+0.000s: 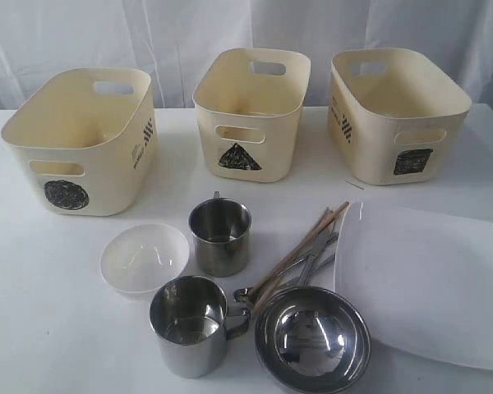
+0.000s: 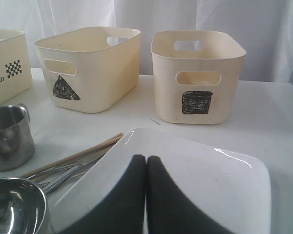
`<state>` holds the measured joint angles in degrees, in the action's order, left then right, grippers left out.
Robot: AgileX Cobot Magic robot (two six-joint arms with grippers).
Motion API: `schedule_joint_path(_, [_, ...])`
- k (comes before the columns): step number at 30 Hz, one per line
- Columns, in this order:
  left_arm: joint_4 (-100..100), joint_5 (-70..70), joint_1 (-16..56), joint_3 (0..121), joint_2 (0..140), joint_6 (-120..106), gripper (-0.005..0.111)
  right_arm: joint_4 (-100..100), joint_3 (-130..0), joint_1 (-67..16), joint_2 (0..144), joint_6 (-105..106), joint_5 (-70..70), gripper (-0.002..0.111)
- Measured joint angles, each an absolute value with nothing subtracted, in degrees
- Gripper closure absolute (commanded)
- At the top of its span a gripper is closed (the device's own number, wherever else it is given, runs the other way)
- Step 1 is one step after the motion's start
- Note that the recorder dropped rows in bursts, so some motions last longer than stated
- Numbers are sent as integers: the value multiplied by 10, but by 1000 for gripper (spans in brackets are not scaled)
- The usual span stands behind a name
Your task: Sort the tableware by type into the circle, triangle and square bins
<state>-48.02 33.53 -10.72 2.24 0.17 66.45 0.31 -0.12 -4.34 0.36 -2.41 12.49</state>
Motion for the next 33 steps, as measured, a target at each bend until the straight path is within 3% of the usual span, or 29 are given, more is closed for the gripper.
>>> schedule_joint_path(14, [-530,401,-107,86,0,855,63,3,-1,-43,4,-34,125,108])
schedule_joint_path(23, [-919,317,-107,212,73,1162,63,3,-1,-43,4,-35,125,108])
schedule_joint_path(33, [-989,325,-107,274,200,1210,63,3,-1,-43,4,-36,125,108])
